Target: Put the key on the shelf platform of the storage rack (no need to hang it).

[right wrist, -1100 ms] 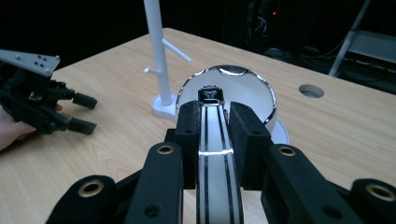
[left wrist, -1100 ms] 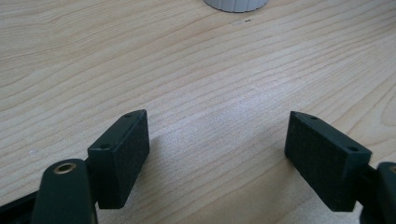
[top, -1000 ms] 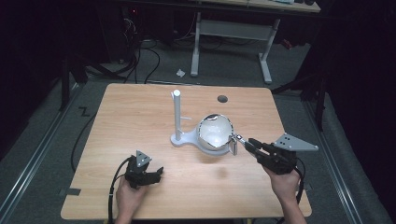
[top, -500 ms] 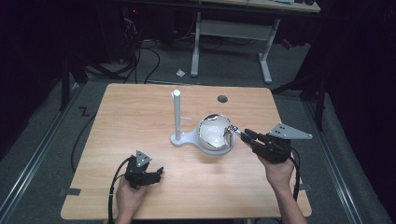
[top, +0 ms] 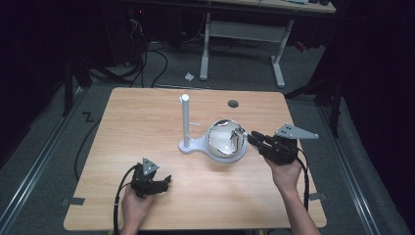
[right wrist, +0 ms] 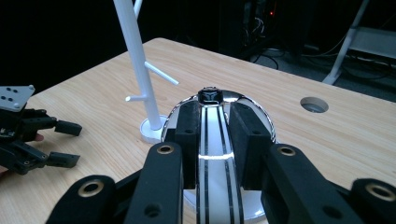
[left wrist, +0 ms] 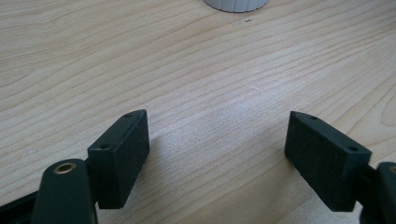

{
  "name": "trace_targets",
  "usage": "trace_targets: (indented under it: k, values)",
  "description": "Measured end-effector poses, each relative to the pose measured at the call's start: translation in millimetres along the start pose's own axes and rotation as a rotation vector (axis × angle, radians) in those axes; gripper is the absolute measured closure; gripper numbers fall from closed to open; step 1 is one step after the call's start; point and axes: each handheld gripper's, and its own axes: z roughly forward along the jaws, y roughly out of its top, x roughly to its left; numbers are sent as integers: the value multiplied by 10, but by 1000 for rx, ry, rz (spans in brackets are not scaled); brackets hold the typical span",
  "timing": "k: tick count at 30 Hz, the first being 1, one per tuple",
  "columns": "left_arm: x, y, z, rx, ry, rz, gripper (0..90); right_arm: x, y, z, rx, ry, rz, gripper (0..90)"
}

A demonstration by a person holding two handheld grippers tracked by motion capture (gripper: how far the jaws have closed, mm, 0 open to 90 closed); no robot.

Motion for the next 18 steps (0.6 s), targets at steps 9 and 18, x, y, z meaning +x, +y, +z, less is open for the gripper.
trace_targets:
  k: [9, 18]
  values:
    - [0, 0, 0, 0, 0, 0, 225, -35, -8, 215, 27, -1, 20, 747]
    - [0, 0, 0, -1, 0, -1, 225, -50, -38, 386, 56, 1, 37, 747]
